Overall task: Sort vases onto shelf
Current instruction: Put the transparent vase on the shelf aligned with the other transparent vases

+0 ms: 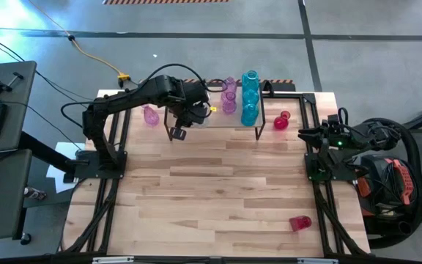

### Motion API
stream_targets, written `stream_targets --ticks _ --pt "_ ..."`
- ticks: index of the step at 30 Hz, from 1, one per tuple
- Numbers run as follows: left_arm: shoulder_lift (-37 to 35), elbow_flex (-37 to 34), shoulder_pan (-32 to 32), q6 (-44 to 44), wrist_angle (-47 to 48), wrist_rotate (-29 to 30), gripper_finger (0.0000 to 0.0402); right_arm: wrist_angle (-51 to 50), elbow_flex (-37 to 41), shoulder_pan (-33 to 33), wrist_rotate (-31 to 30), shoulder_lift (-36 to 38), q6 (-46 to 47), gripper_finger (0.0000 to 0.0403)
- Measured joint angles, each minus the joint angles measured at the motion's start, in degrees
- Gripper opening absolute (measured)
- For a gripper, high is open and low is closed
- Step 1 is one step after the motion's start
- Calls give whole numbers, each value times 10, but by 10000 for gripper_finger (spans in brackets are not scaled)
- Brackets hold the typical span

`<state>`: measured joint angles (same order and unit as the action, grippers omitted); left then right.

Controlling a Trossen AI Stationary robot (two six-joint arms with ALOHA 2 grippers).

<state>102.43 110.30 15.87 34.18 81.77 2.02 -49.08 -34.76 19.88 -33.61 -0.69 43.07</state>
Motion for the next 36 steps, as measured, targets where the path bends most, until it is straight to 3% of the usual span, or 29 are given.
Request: stream_targets --ticks 36 --pt "9 1 29 6 -33 -31 40 0 0 0 0 0 0 136"
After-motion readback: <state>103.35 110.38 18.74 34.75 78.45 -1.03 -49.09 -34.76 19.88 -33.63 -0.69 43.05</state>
